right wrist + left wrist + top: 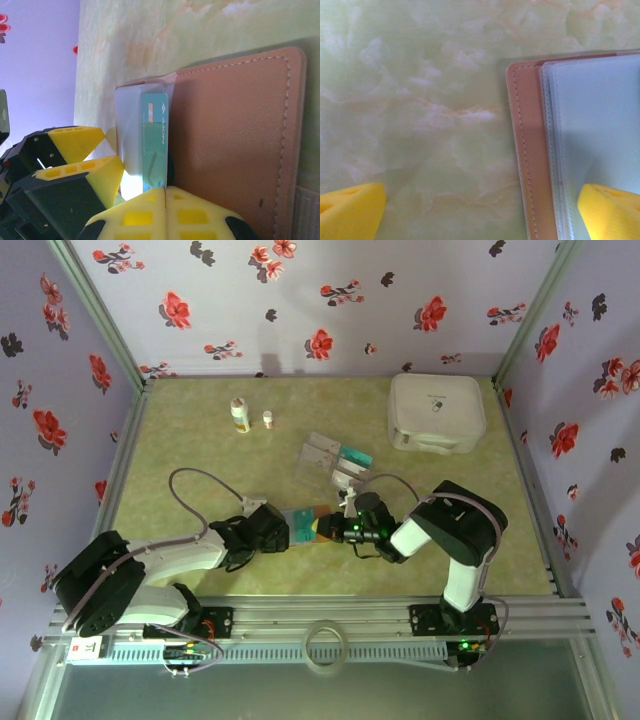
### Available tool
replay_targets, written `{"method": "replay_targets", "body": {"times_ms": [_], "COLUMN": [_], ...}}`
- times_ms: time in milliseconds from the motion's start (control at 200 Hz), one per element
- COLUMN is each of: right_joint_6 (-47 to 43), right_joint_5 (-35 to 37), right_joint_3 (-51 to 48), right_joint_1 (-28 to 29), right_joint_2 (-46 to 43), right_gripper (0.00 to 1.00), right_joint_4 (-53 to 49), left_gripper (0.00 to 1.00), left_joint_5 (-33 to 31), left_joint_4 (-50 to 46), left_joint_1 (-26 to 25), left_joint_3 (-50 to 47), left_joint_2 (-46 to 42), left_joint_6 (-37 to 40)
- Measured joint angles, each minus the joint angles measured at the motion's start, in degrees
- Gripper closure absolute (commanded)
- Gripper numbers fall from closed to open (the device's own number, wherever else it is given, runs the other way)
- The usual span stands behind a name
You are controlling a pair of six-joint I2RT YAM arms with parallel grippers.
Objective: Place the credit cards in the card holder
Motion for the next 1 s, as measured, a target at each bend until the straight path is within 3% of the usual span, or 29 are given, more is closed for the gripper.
{"method": "replay_targets", "body": {"times_ms": [260, 650, 920, 1000], "right_joint_6": [-1.62, -9.18, -14.19, -15.85], "right_joint_5": [-1.86, 0.94, 4.55, 6.25], "right_joint_3": [2.40, 10.38, 15.61, 17.22], "right_joint_1": [0.00, 0.28, 0.72, 0.72], "right_joint_2": [-1.22, -7.52, -10.62, -12.13], "right_gripper": [0.67, 0.44, 0.42, 0.45], "right_joint_4": [-3.69, -27.58, -40.63, -44.78], "left_gripper": [0.00, 0.00, 0.00, 0.00], "left_joint_5": [-0.15, 0.94, 1.62, 1.62], "left_joint_4": [-0.09, -4.98, -8.90, -9.88], "left_joint_1": [0.00, 4.72, 7.23, 7.28], "left_joint_3": [-0.15, 0.28, 1.70, 2.08], "left_joint_2": [-0.28, -5.44, -6.97, -6.91], "left_joint_6": [0.00, 0.48, 1.38, 1.53]}}
